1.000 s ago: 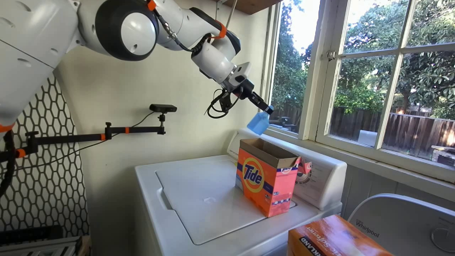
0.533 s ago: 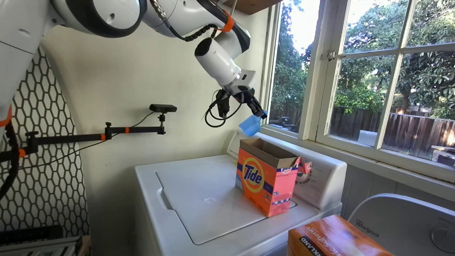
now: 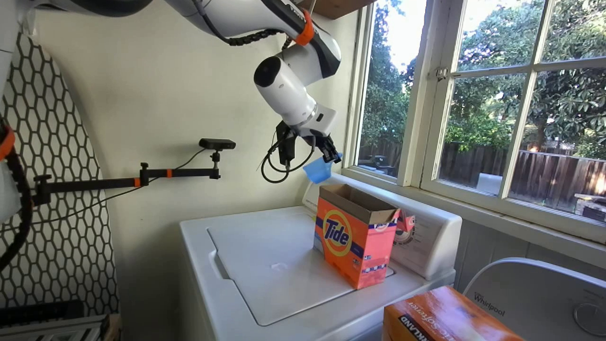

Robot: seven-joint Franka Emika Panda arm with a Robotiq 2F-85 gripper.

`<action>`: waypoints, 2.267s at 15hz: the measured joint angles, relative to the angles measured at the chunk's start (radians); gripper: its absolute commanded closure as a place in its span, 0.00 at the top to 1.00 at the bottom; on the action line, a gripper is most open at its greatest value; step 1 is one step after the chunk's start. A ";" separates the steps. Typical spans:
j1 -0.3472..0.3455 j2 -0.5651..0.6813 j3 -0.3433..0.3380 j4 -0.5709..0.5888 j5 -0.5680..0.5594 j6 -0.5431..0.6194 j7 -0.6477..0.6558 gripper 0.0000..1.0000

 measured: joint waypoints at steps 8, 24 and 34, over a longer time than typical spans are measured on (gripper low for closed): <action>-0.370 0.022 0.417 -0.118 0.026 -0.061 -0.033 0.03; -0.855 0.277 0.887 -0.306 -0.010 -0.061 -0.140 0.10; -0.877 0.363 0.940 -0.359 -0.195 -0.048 -0.005 0.03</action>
